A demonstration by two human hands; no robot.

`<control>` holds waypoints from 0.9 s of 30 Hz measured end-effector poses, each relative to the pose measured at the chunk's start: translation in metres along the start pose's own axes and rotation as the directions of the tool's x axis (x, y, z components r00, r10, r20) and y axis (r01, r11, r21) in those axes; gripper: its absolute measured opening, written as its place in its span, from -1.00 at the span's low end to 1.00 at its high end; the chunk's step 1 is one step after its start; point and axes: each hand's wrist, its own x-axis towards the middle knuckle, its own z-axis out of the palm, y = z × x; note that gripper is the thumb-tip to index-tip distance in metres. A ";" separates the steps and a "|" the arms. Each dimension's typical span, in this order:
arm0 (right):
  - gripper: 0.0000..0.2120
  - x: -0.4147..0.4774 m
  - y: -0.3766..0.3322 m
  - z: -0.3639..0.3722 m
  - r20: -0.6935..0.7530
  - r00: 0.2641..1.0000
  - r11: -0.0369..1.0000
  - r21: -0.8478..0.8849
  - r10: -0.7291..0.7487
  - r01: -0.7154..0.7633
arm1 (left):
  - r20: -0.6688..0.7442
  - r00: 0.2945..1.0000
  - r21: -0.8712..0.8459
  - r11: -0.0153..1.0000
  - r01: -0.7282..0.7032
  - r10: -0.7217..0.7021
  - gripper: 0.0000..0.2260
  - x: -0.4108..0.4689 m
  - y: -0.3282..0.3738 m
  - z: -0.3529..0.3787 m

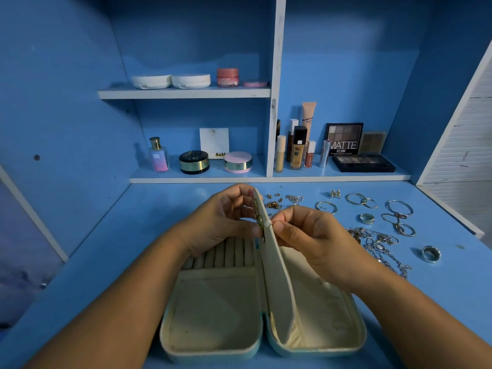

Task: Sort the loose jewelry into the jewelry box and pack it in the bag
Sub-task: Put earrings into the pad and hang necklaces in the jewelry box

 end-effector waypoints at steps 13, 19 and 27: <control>-0.82 0.000 0.004 -0.003 0.027 0.999 1.000 0.003 -0.017 0.017 | -0.007 1.000 -0.005 1.000 0.004 -0.004 -0.55 -0.001 0.002 0.001; -0.81 0.001 0.004 -0.003 0.032 0.999 0.999 -0.042 -0.025 0.026 | 0.005 1.000 -0.025 1.000 0.000 0.000 -0.55 -0.001 0.003 0.002; -0.93 -0.005 -0.008 -0.026 0.177 0.981 0.703 -0.708 0.084 0.067 | 0.029 1.000 -0.099 0.995 -0.001 0.004 -0.59 -0.001 0.003 0.003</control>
